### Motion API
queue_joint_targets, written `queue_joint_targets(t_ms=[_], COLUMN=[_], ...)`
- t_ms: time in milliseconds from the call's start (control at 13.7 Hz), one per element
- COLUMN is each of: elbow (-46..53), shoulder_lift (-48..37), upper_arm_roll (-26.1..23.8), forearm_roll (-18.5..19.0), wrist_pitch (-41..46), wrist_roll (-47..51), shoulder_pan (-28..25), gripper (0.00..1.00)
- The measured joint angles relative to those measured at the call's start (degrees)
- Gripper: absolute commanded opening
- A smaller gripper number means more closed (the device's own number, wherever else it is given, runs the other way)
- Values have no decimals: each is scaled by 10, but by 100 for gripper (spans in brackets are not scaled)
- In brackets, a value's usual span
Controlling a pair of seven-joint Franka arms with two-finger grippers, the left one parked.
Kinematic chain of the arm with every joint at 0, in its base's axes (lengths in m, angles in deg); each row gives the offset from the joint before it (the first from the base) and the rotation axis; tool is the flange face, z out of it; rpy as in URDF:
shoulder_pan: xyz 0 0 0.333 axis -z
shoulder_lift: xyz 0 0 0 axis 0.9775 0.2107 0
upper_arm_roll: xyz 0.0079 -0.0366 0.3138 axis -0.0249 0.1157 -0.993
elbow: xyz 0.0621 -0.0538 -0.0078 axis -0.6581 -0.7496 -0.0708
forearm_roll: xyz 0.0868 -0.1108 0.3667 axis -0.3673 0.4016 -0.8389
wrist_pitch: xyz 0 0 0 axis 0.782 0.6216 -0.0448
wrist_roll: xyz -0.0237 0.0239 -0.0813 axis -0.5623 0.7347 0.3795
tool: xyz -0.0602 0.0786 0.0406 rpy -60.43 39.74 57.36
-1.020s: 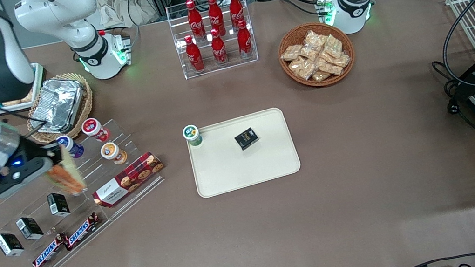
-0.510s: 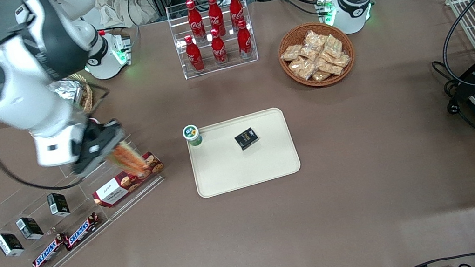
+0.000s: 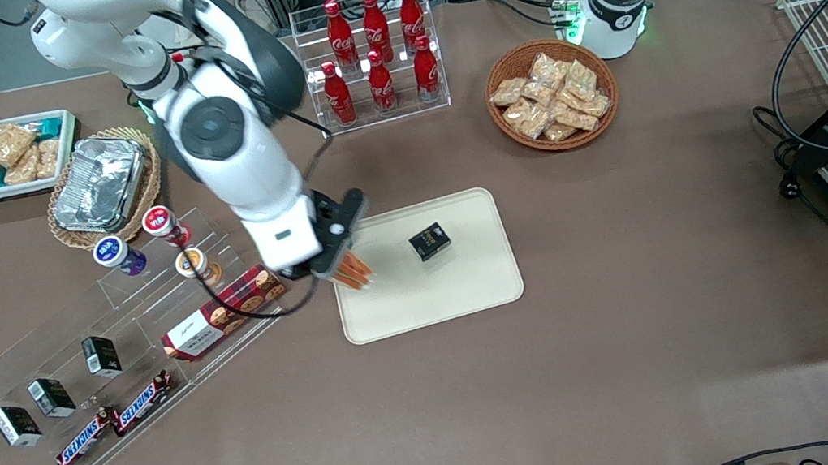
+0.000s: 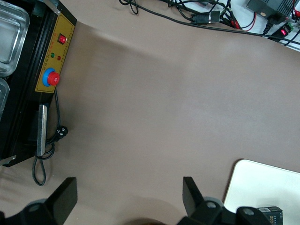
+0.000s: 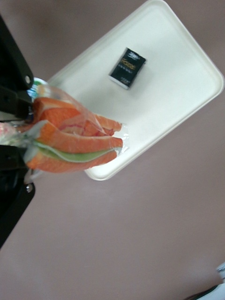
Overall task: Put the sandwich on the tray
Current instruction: 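Lift the sandwich out of the rack and carry it over the cream tray, then lower the sandwich onto the tray beside the black pack and open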
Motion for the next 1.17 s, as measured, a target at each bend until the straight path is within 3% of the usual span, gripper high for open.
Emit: queue_joint_targets(t_ms=[728,1166], elbow=[12,15], shoulder_lift=[159,203], upper_arm_roll=[-32,-33], forearm_roll=[1,1], wrist_pitch=[-242,-291], wrist_roll=[-132,-179], shoulder_pan=[-36,-46], gripper=[0,0])
